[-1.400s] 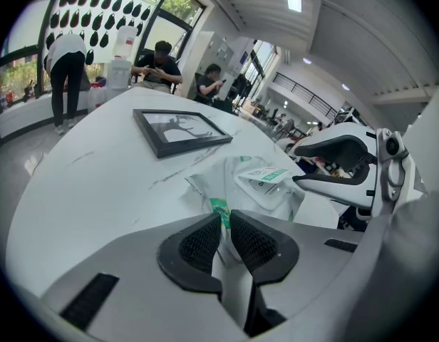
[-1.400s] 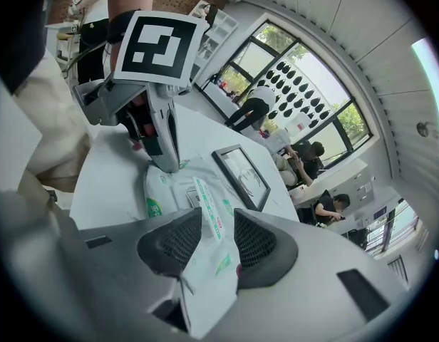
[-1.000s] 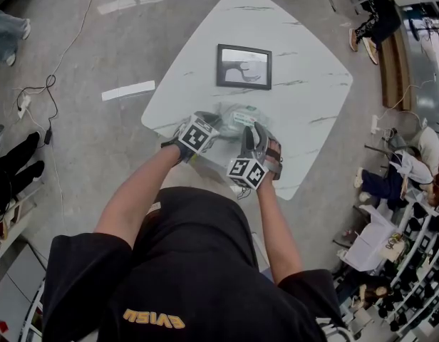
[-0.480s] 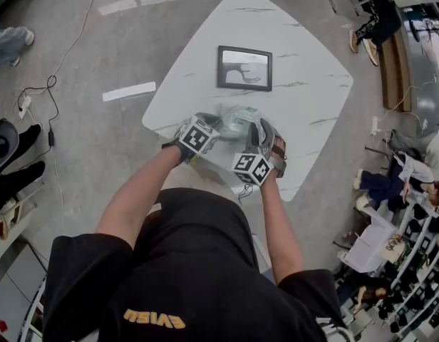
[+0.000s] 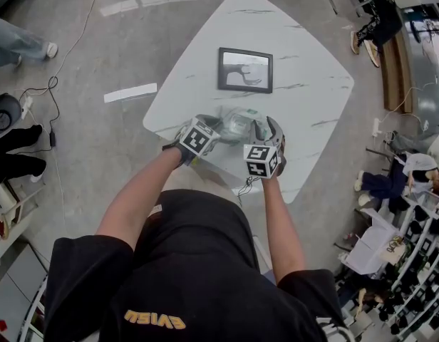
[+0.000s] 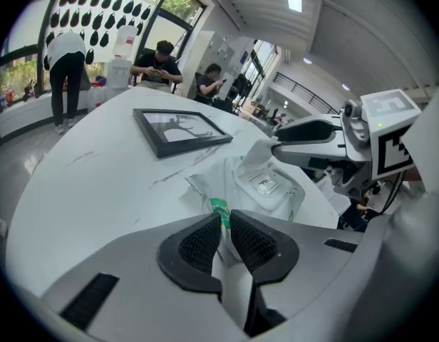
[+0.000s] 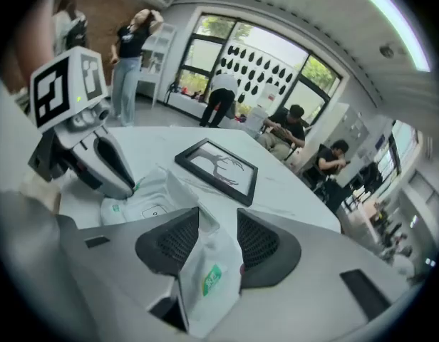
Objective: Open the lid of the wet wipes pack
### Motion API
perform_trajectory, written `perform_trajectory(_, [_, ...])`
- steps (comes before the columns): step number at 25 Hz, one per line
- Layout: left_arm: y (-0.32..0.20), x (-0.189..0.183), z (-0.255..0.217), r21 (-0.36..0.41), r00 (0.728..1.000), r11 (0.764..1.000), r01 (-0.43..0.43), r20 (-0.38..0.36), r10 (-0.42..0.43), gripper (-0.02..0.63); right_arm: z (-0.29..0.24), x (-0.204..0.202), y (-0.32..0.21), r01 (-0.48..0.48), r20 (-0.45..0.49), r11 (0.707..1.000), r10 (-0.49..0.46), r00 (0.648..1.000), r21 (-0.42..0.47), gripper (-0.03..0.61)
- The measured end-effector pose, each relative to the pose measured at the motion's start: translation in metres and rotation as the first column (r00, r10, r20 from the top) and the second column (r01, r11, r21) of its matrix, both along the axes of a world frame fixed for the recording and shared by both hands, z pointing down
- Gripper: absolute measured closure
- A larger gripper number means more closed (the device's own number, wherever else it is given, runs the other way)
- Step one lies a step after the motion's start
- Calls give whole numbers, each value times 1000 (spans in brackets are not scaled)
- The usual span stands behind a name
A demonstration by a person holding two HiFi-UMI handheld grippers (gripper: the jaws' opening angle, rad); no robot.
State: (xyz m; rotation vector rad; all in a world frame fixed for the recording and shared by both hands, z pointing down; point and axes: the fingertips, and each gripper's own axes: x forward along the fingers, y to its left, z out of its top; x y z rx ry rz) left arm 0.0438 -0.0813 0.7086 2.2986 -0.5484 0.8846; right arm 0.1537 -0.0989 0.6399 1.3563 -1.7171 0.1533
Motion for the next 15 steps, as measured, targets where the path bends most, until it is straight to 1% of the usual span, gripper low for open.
perform_trajectory(3, [0,0,2,-3,1000,1000,-1,-2,1,546,5,9,-4,-100,128,995,102,987,-22,402])
perform_trajectory(6, [0,0,3,-5,1000,1000,-1,-3,1,546,9,13,-8,-165,213,985,170,962,-41,394])
perform_trajectory(8, [0,0,2,-5,1000,1000,0,-4,0,546,9,15,-10,-193,244,980,199,949,-51,394])
perform_trajectory(12, [3,-1,6,-10,1000,1000,-1,0,1,546,19,18,-11,-218,269,972,233,934,-86,393])
perform_trajectory(15, [2,0,3,-7,1000,1000,-2,-5,2,546,30,22,-12,-253,310,959,282,908,-131,391])
